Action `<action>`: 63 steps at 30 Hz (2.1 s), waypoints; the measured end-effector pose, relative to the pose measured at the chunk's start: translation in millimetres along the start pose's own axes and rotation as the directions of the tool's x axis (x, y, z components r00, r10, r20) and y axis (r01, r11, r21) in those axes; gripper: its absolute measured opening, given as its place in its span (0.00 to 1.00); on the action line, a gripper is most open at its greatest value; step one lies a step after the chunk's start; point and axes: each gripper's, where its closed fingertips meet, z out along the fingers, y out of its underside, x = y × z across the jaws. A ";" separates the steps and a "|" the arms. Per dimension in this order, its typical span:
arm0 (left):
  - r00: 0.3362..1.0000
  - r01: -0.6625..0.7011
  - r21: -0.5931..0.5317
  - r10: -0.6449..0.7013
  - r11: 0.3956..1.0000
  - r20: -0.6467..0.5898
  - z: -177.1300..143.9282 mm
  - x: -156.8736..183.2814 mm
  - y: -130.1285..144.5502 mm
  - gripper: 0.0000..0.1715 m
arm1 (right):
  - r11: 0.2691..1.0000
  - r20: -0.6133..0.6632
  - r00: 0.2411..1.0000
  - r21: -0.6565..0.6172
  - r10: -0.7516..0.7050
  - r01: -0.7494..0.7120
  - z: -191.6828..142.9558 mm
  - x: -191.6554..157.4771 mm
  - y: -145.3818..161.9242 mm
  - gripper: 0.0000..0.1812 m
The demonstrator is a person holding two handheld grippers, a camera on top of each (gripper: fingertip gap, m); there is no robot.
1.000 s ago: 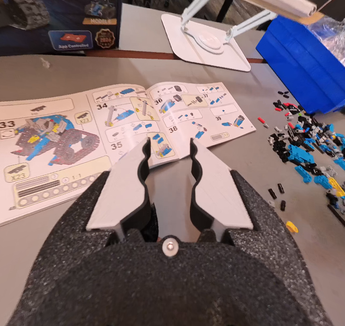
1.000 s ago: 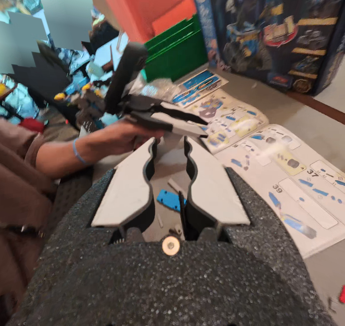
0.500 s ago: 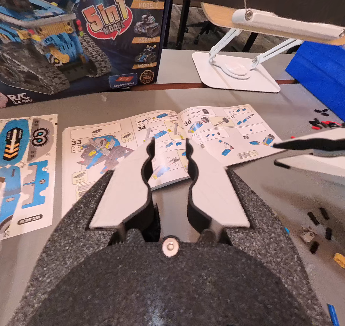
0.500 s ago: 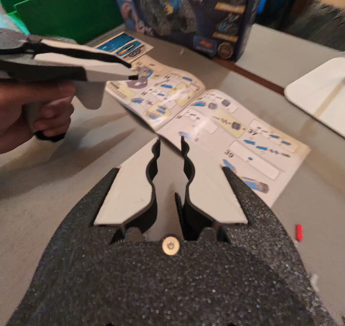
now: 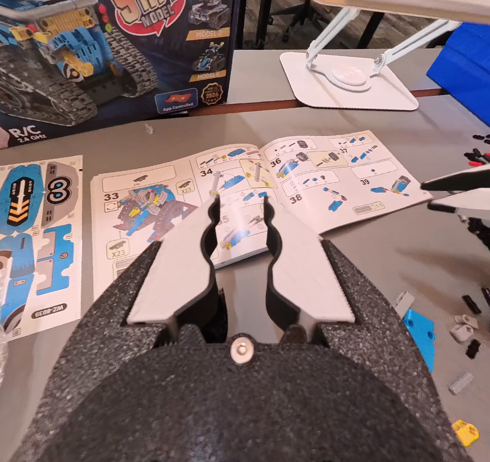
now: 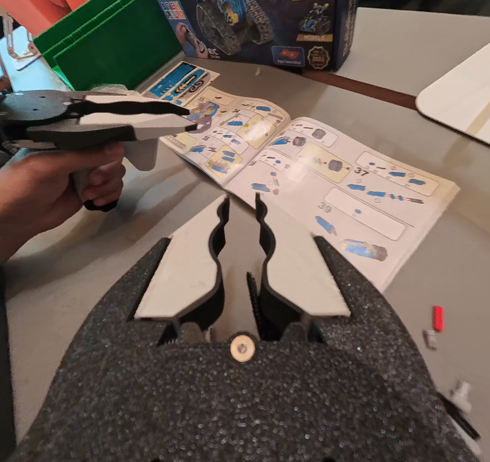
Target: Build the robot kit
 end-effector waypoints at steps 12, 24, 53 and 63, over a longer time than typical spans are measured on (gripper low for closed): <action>1.000 -0.017 -0.018 0.017 1.000 -0.013 0.0 4.0 2.0 0.19 | 0.956 0.158 0.948 0.059 0.275 -0.287 -3.4 3.6 -5.5 0.10; 0.996 -0.010 -0.038 0.013 0.999 0.083 -3.6 -38.0 0.6 0.19 | 0.879 0.281 0.869 0.139 0.407 -0.457 -23.1 14.0 -22.5 0.10; 1.000 -0.013 -0.070 0.012 0.997 -0.020 -23.6 -33.5 6.7 0.26 | 0.926 -0.136 0.945 0.203 -0.296 0.319 -33.0 -16.6 -24.9 0.27; 0.990 -0.093 -0.158 0.074 0.983 -0.119 -11.4 -1.6 27.9 0.27 | 0.975 -0.095 0.973 0.063 -0.208 0.215 -15.8 -9.5 5.1 0.19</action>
